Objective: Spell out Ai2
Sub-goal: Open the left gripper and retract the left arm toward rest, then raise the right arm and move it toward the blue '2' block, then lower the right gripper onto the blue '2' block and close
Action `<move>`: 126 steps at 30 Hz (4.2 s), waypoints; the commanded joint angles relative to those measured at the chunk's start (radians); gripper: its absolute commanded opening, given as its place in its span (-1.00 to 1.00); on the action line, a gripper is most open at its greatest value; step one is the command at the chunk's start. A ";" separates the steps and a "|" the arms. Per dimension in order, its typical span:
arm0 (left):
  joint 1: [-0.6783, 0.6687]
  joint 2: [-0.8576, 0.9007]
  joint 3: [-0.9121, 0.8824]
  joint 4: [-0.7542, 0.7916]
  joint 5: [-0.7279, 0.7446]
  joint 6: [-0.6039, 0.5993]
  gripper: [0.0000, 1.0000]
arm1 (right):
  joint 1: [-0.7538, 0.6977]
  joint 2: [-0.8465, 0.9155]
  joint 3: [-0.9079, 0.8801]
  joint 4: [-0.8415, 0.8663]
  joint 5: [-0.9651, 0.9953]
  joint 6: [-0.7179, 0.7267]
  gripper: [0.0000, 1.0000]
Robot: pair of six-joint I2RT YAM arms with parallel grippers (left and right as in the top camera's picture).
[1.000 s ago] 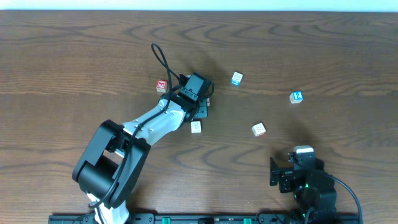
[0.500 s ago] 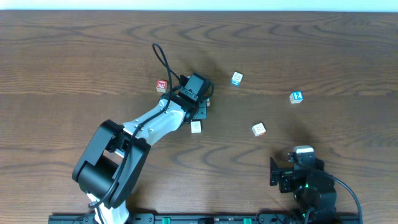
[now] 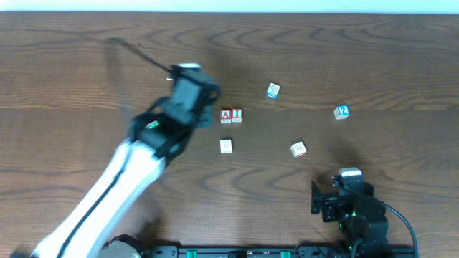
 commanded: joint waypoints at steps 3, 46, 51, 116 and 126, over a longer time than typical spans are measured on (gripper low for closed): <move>0.066 -0.192 0.002 -0.080 -0.042 0.079 0.11 | -0.007 -0.005 -0.009 -0.003 -0.004 0.015 0.99; 0.087 -0.394 0.002 -0.248 -0.079 0.103 0.91 | -0.007 0.018 -0.009 0.776 0.153 0.250 0.99; 0.087 -0.384 0.002 -0.248 -0.086 0.104 0.91 | -0.007 0.162 -0.004 0.888 0.166 0.141 0.98; 0.087 -0.302 0.002 -0.181 -0.134 0.080 0.91 | -0.298 1.873 1.093 0.108 -0.109 -0.491 0.96; 0.087 -0.302 0.002 -0.181 -0.134 0.080 0.91 | -0.330 1.906 1.093 0.138 -0.116 -0.514 0.85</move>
